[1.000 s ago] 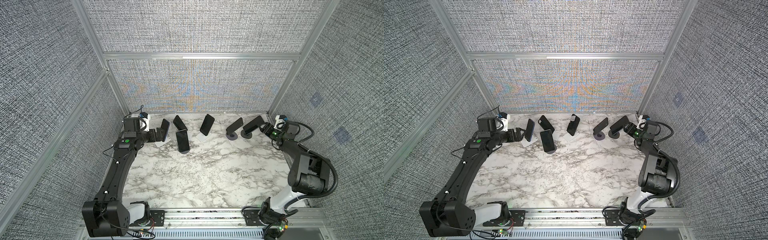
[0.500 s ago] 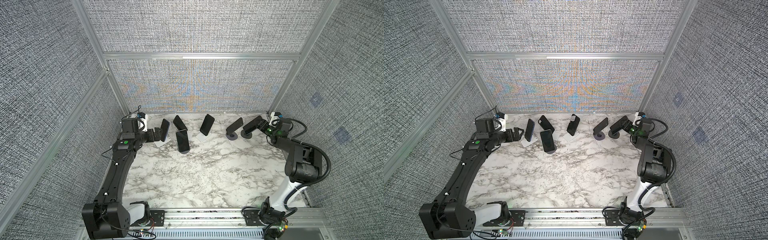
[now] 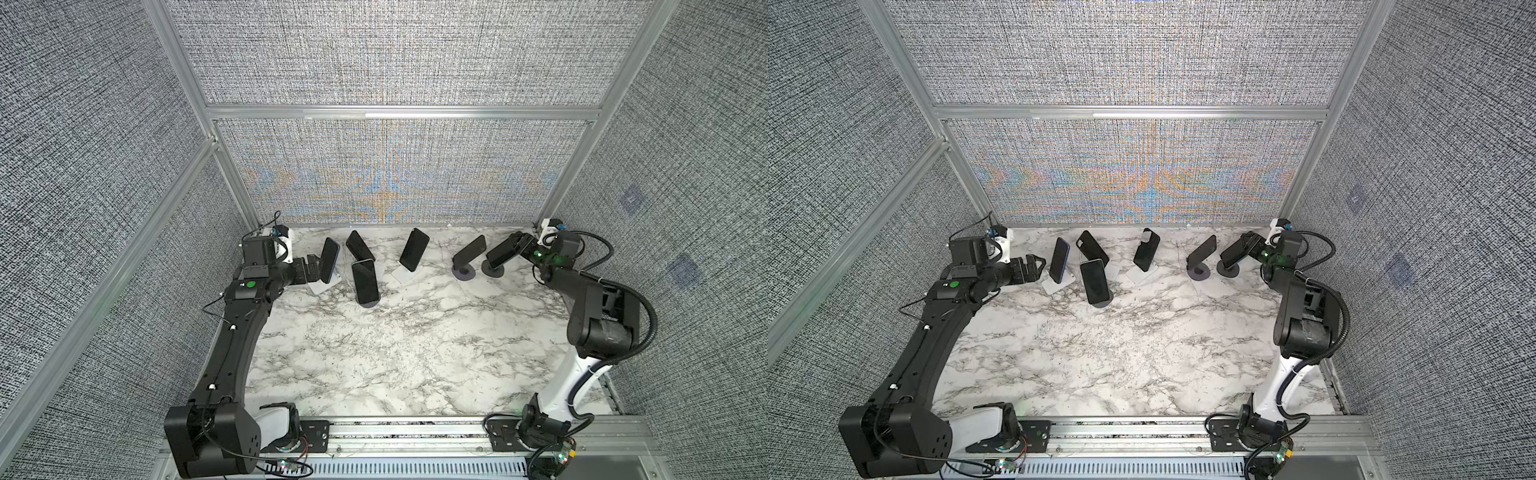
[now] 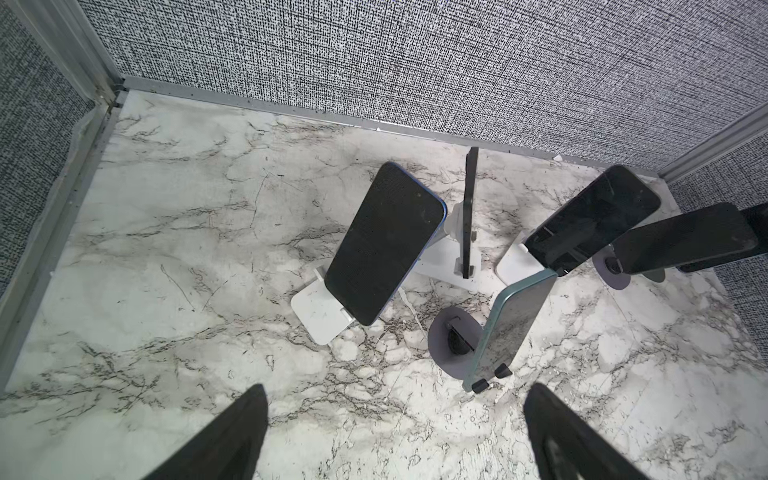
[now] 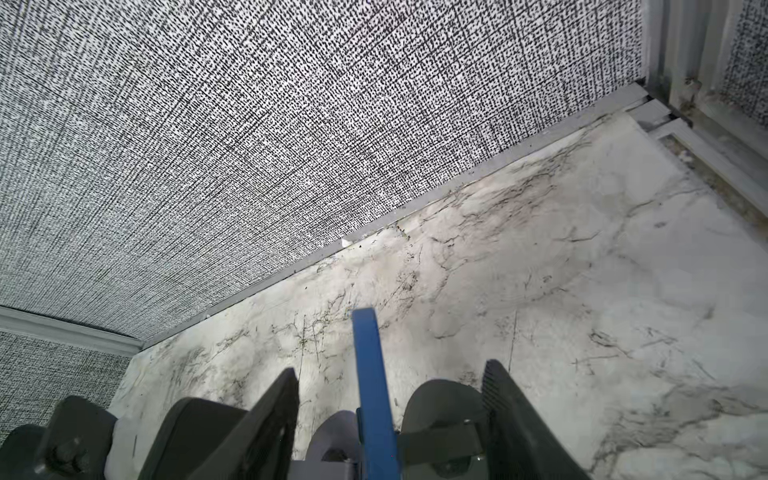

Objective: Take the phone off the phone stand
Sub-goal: 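Close the right gripper on the blue-edged phone's edge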

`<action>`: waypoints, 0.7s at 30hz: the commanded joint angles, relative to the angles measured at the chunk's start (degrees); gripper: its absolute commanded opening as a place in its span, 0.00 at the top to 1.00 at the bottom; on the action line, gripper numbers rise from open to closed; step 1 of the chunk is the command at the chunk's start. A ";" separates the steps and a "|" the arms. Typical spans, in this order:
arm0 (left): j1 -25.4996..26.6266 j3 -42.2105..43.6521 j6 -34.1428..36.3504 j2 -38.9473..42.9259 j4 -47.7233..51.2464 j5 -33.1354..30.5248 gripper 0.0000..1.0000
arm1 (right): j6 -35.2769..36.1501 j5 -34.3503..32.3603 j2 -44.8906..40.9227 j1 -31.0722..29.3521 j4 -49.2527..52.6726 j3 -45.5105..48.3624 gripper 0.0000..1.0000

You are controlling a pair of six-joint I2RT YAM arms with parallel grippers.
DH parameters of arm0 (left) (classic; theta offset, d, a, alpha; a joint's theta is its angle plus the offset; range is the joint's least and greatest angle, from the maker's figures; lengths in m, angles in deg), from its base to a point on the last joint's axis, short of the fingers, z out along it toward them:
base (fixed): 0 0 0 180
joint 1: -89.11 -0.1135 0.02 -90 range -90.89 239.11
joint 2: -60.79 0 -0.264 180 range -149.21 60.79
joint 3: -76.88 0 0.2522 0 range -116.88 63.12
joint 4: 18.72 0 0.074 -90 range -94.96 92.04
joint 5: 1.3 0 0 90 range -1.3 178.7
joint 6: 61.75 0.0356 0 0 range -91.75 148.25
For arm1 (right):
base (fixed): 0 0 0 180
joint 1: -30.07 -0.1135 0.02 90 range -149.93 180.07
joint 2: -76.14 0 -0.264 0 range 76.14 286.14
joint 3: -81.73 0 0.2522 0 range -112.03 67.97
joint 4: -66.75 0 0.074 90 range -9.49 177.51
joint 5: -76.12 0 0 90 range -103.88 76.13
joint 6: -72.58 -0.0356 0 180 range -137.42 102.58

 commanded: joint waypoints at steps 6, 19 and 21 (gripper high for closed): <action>-0.40 0.02 -0.16 -0.32 -1.23 -0.13 0.03 | 1.45 -0.61 1.97 -0.49 1.02 -2.01 0.42; -1.13 0.00 -0.54 -0.42 -1.34 0.13 0.04 | 2.45 -2.69 2.32 -1.07 0.44 -1.39 0.61; -1.20 0.02 -0.65 -0.43 -1.45 0.23 0.03 | 2.59 -2.91 2.35 -1.04 -0.04 -1.06 0.67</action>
